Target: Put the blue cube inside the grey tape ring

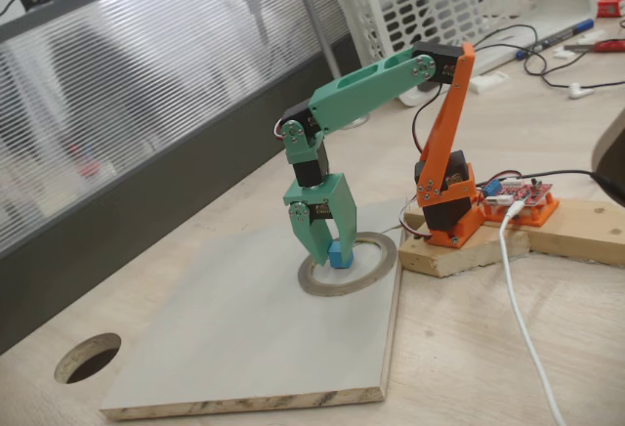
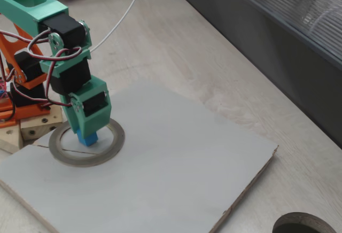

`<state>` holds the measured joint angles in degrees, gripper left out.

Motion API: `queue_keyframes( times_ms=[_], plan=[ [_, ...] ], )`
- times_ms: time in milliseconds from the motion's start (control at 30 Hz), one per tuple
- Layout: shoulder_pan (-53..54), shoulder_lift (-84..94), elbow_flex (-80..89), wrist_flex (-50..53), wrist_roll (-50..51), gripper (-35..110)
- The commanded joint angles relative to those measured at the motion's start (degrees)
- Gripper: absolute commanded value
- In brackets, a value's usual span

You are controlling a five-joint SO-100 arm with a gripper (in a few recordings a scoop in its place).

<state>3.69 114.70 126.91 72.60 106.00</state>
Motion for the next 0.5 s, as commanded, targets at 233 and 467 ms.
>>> queue_keyframes(
  times_ms=[233, 467],
  plan=[
    [-0.35, 1.41, -0.09, 0.44, 1.05, 39],
    [-0.7, 0.44, -0.09, 5.98, 1.05, 59]
  ],
)
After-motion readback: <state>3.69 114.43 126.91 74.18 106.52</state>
